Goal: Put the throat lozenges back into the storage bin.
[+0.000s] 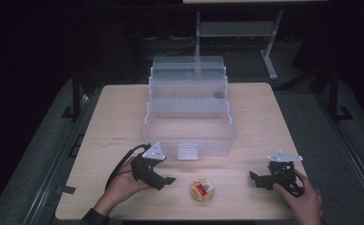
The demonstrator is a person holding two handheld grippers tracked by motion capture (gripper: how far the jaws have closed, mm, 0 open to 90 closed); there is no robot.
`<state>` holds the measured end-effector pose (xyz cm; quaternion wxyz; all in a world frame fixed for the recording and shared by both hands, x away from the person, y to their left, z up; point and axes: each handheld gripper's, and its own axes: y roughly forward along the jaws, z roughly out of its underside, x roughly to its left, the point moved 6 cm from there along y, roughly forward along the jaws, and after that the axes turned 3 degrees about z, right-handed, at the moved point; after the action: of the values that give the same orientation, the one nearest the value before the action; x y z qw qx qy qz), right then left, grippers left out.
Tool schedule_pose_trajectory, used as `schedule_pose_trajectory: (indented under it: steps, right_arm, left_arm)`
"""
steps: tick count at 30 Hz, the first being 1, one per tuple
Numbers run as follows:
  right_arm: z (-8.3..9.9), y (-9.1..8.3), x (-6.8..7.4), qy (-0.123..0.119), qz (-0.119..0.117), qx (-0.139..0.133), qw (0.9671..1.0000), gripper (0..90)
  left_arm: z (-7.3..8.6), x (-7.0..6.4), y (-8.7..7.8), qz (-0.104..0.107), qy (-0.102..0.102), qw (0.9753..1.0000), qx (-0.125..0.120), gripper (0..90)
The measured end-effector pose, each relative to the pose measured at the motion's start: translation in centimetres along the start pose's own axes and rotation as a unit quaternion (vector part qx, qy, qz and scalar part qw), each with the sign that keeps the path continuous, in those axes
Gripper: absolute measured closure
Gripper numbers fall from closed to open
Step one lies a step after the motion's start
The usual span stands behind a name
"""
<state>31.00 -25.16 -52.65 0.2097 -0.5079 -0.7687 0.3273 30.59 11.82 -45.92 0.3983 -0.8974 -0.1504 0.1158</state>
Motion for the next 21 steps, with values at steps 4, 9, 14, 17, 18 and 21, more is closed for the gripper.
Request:
schedule_pose_trajectory:
  steps: [4,9,14,17,18,21]
  right_arm:
    - [0.0,0.0,0.0,0.000,0.000,0.000,1.0000,0.0]
    - [0.0,0.0,0.0,0.000,0.000,0.000,1.0000,0.0]
    - [0.0,0.0,0.0,0.000,0.000,0.000,1.0000,0.0]
    - [0.0,0.0,0.0,0.000,0.000,0.000,1.0000,0.0]
    - [0.0,0.0,0.0,0.000,0.000,0.000,1.0000,0.0]
    - [0.0,0.0,0.0,0.000,0.000,0.000,1.0000,0.0]
  left_arm:
    - [-0.2,-0.2,0.3,0.003,0.000,1.0000,-0.001,14.3]
    - [-0.8,-0.6,0.7,0.010,0.007,0.9999,0.002,14.3]
    - [-1.0,-0.8,1.0,0.014,0.014,0.9998,0.008,14.3]
    - [-1.3,-1.1,1.3,0.017,0.015,0.9997,0.008,14.3]
    - [-1.3,-1.1,1.3,0.019,0.016,0.9996,0.010,14.3]
    - [-1.6,-1.4,1.6,0.024,0.018,0.9995,0.012,14.3]
